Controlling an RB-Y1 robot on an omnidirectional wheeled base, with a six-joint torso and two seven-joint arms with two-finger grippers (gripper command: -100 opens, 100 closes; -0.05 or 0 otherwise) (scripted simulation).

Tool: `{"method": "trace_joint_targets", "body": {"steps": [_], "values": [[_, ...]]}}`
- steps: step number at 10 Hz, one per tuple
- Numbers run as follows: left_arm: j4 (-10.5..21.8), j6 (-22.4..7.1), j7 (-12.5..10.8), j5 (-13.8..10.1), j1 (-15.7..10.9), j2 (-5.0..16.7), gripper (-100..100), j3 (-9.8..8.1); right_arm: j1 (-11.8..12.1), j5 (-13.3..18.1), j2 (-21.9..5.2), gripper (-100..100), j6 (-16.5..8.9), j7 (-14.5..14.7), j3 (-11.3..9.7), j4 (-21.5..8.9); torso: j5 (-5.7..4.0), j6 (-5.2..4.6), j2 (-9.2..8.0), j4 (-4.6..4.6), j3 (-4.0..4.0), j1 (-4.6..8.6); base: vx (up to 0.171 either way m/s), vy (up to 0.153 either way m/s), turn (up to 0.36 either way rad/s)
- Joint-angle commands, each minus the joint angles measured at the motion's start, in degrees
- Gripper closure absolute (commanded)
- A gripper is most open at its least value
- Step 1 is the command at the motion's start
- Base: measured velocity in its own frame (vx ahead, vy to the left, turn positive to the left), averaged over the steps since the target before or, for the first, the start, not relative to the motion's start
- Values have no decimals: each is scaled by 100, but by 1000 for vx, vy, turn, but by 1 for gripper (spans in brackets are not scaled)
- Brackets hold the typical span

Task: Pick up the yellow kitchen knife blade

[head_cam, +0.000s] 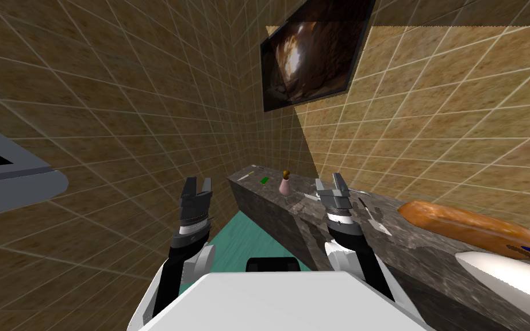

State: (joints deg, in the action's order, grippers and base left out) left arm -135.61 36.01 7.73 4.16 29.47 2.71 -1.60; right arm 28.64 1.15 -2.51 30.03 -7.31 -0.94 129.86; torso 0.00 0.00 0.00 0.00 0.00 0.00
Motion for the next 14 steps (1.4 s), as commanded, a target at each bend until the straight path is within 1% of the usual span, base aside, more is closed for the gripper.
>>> {"method": "trace_joint_targets", "body": {"steps": [1,4,8,9,10,11,12,13,14], "values": [[0,0,0,0,0,0,0,0,8,14,-229,-100,-25,52,89,-107,0,0,0,0,0,0,-19,20,46],[0,0,0,0,-1,0,0,0,41,76,-666,-100,-68,172,254,-395,3,0,-13,-3,7,-12,-34,39,66],[0,0,0,0,0,0,0,1,88,276,-1368,-100,-106,410,499,-1064,4,1,-7,-1,4,-20,-19,58,95],[0,0,0,0,0,0,0,1,88,276,-1428,-100,-106,410,499,-1114,5,0,-9,-2,5,-21,-13,47,36],[0,0,0,0,0,0,0,0,97,352,-1645,-100,-104,479,555,-1301,4,-1,-7,-2,4,-15,-2,44,95],[0,0,0,0,0,0,0,0,97,352,-1645,-100,-104,479,555,-1349,3,1,-3,-1,2,-14,4,30,38],[0,0,0,0,0,0,0,0,104,440,-1872,-100,-94,551,606,-1586,3,-1,0,0,0,-10,10,38,71],[0,0,0,0,0,0,0,0,104,440,-1872,-100,-94,551,606,-1602,3,0,2,0,-1,-11,9,32,48],[0,0,0,0,0,0,0,0,109,539,-2110,-100,-75,624,654,-1819,3,0,3,0,-2,-10,12,44,96]]}}
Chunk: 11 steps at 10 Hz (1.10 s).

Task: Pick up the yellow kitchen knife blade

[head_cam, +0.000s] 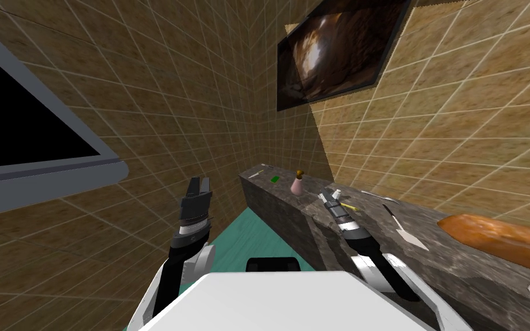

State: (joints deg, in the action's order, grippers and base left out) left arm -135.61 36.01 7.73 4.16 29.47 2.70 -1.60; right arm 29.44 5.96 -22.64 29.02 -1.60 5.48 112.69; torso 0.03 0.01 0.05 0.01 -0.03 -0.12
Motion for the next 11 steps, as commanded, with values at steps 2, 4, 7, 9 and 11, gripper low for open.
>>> {"method": "trace_joint_targets", "body": {"steps": [2,4,7,9,11], "values": [[0,0,0,0,0,0,0,0,34,169,-345,-100,54,130,54,-434,1,0,-1,0,0,-4,8,53,104],[0,0,0,0,0,0,0,0,37,292,-604,-100,91,208,94,-726,2,0,1,0,0,-6,17,50,69],[0,0,0,0,0,0,0,0,38,572,-1077,-100,196,370,166,-1236,0,-3,1,0,0,0,22,42,84],[0,0,0,0,1,0,0,0,35,729,-1371,-100,264,452,196,-1480,0,-2,4,1,-3,2,30,35,86],[0,0,0,0,1,0,0,0,31,896,-1694,-100,343,533,221,-1805,0,-2,5,1,-3,4,34,35,87]]}}
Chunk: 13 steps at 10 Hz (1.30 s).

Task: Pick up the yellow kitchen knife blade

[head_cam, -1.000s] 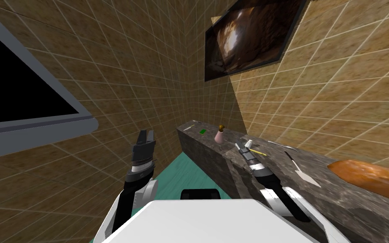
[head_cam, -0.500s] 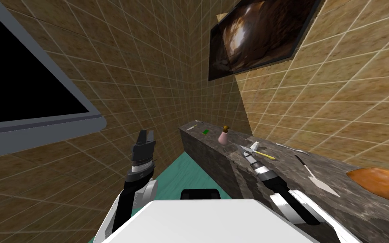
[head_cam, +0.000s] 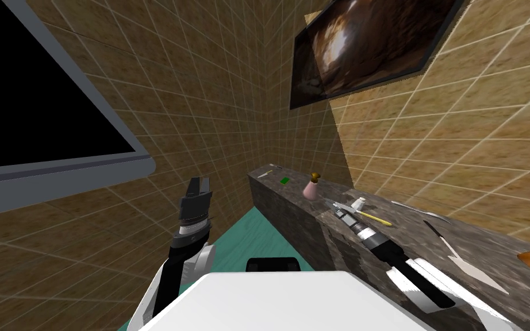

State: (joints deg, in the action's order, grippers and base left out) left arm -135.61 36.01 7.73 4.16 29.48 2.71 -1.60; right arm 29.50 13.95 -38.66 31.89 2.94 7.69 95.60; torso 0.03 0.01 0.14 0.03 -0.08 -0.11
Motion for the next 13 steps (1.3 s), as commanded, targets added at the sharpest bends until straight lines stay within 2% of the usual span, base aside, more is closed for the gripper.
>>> {"method": "trace_joint_targets", "body": {"steps": [1,2,3,4,5,6,7,8,9,10,11,12,13], "values": [[0,0,0,0,0,0,0,0,24,97,-136,-100,57,79,0,-258,0,0,0,0,0,0,39,33,60],[0,0,0,0,0,0,0,0,18,273,-412,-100,147,160,18,-451,0,-3,-1,0,0,1,44,36,117],[0,0,0,0,0,0,0,0,18,273,-442,-100,147,160,18,-558,0,0,1,0,-1,0,41,31,66],[0,0,0,0,0,0,0,0,9,456,-686,-100,246,238,30,-733,0,-3,0,0,0,2,49,37,108],[0,0,0,0,0,0,0,0,9,456,-753,-100,246,238,30,-884,0,0,3,1,-2,0,42,26,58],[0,0,0,0,0,0,0,0,-2,646,-971,-100,354,314,34,-1046,-1,-3,1,1,-1,2,50,31,96],[0,0,0,0,0,0,0,0,-2,646,-1062,-100,354,314,34,-1197,0,-1,3,1,-2,1,44,22,65],[0,0,0,0,0,0,0,0,-14,841,-1260,-100,472,387,31,-1368,-1,-2,2,1,-1,4,54,19,98],[0,0,0,0,0,0,0,0,-14,841,-1369,-100,472,387,31,-1525,-1,-1,5,1,-3,5,50,19,62],[0,0,0,0,1,0,0,0,-28,1042,-1589,-100,598,457,20,-1766,-2,-3,4,1,-3,6,59,27,121],[0,0,0,0,0,0,0,0,-28,1042,-1670,-100,598,457,20,-1837,0,-1,6,1,-4,3,51,21,51],[0,0,0,0,1,0,0,-1,-42,1248,-1875,-100,732,523,-1,-2060,-1,-3,3,1,-3,3,67,32,96],[0,0,0,0,0,0,0,0,-42,1248,-1963,-100,732,523,-1,-2144,0,-1,9,2,-5,0,55,19,64]]}}
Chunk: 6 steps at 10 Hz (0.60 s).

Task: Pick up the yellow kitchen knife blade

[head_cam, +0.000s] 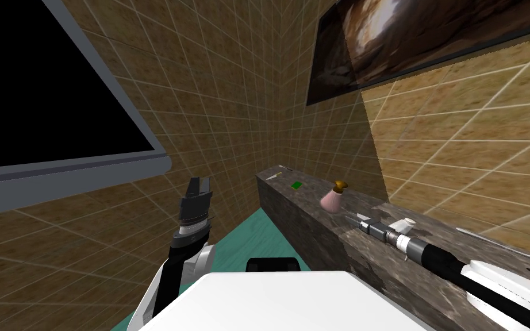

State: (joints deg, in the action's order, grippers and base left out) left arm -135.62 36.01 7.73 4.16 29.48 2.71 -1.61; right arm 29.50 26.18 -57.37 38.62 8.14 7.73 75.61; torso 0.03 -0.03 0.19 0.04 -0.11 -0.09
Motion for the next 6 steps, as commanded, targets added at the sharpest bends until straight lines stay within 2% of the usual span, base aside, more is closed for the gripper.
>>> {"method": "trace_joint_targets", "body": {"steps": [1,2,3,4,6], "values": [[0,0,0,0,0,0,0,0,-54,235,-286,-100,200,66,-38,-286,0,0,0,0,0,0,59,18,89],[0,0,0,0,0,0,0,0,-54,235,-376,-100,200,66,-38,-439,0,2,2,0,-1,1,56,12,58],[0,0,0,0,0,0,0,0,-65,446,-608,-100,348,123,-84,-701,-2,1,1,0,-1,4,66,16,113],[0,0,0,0,0,0,0,0,-65,446,-648,-100,348,123,-84,-733,0,2,3,0,-1,2,56,4,58],[0,0,0,0,0,0,0,0,-66,848,-1038,-100,660,223,-224,-1198,-2,2,4,1,-2,6,86,9,128]]}}
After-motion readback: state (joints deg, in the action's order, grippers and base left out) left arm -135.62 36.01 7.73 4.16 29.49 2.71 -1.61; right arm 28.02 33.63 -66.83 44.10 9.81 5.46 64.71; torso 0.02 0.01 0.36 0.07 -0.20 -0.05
